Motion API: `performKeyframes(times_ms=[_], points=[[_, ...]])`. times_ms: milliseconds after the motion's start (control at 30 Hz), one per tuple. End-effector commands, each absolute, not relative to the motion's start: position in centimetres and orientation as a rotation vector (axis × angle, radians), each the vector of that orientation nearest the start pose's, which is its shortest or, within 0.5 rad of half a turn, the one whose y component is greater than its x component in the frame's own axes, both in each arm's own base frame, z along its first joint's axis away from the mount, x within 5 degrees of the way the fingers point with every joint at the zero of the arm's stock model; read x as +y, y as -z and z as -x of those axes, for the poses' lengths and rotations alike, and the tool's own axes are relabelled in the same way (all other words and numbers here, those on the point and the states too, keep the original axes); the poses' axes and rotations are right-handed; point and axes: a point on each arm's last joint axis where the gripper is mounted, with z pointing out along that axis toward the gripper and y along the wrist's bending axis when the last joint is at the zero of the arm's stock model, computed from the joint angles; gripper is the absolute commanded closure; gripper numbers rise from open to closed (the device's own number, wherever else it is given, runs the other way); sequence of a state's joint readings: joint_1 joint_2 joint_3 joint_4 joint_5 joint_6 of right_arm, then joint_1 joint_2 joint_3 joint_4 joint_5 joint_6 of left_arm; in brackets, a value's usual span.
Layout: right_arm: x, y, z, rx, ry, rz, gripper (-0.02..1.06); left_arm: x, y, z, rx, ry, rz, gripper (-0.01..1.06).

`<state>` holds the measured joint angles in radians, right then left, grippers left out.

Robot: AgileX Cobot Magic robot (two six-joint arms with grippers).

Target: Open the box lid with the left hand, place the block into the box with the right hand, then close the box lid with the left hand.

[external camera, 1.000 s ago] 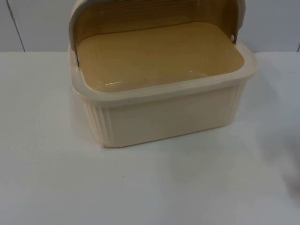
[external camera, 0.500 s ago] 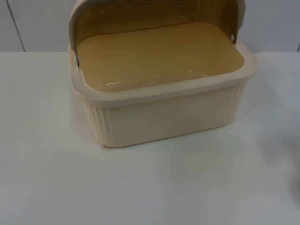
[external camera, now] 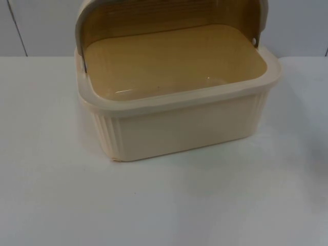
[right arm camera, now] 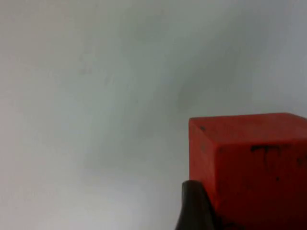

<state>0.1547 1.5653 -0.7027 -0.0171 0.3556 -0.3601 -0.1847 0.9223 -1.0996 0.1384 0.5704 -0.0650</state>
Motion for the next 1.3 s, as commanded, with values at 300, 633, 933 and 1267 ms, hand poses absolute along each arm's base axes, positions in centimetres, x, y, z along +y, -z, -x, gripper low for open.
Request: performKeyframes(times_ms=[300, 633, 933, 1267], points=[[3.5, -27.9, -22.8, 2.146, 0.101, 0.522, 1.04, -2.7, -43.3, -18.0, 1.852, 0.024, -0.173, 0.0], [3.9, -31.8, -19.5, 1.995, -0.032, 0.346, 1.04, -2.8, -43.4, -18.0, 1.849, 0.027, -0.172, 0.0], [7.6, -31.8, -20.0, 1.886, -0.146, 0.482, 1.04, -2.8, -43.4, -17.9, 1.851, 0.043, -0.166, 0.0], [11.1, -29.0, -24.7, 1.757, -0.238, 0.459, 1.04, -2.8, -43.4, -17.9, 1.852, 0.046, -0.165, 0.0]])
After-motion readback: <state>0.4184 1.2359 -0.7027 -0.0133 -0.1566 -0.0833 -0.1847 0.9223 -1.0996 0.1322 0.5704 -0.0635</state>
